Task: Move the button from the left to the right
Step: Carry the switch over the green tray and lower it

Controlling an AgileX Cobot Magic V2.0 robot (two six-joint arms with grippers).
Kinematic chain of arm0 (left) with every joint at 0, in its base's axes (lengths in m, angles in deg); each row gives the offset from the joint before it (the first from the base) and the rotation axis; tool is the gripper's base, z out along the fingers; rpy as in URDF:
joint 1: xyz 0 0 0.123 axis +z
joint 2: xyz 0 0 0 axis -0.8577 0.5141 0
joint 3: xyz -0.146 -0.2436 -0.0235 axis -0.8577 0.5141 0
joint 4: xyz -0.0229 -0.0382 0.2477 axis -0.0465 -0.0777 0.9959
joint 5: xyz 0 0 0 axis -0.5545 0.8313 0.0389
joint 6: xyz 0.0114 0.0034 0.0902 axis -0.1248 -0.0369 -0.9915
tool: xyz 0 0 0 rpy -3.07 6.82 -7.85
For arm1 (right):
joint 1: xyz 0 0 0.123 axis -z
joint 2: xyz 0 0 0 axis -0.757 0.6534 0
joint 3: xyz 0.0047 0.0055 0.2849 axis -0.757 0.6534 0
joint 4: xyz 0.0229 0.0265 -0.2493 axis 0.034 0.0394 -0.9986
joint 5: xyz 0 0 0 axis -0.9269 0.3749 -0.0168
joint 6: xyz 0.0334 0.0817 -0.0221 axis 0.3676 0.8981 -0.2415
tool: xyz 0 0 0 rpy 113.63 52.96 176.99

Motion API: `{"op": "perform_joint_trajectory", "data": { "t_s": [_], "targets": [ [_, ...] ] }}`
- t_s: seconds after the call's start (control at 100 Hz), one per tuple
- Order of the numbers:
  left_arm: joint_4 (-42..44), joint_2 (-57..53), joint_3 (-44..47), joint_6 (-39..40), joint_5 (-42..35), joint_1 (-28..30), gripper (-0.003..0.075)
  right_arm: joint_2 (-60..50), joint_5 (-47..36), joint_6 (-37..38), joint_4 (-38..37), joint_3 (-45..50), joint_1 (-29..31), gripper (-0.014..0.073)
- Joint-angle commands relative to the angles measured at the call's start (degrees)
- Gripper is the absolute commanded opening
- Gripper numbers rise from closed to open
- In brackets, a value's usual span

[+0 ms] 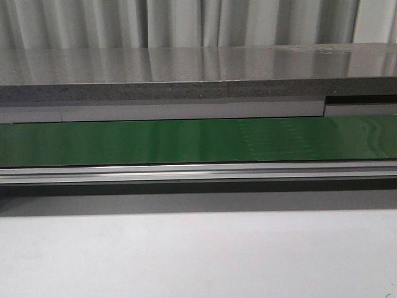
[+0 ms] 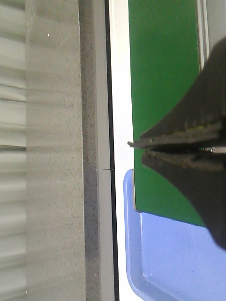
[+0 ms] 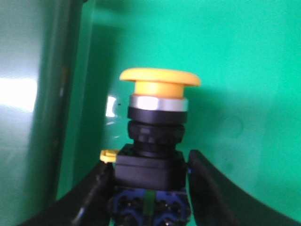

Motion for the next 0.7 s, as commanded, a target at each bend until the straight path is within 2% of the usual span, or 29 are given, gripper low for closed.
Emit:
{"op": "perform_joint_trajectory", "data": {
  "t_s": [0.0,0.06,0.23,0.3,0.69],
  "targets": [
    [-0.53,0.22,-1.62,0.07,-4.53,-0.44,-0.002,-2.81,-1.52,-0.61,0.63,-1.83,0.49,0.0164],
    [-0.53,0.22,-1.62,0.07,-4.53,-0.44,-0.002,-2.62,-1.56,-0.61,0.63,-1.83,0.49,0.0202],
    [-0.53,0.22,-1.62,0.07,-4.53,-0.44,-0.002,-2.48,-1.75,-0.56,0.58,-1.83,0.49,0.0406],
    [-0.53,0.22,-1.62,0.07,-4.53,-0.44,-0.002,-2.48,-2.19,-0.56,0.56,-1.83,0.49,0.0455],
    [-0.53,0.22,-1.62,0.07,-4.53,-0.44,-0.002,-4.81,-3.12,0.57,0.56,-1.83,0.49,0.0455]
  ]
}}
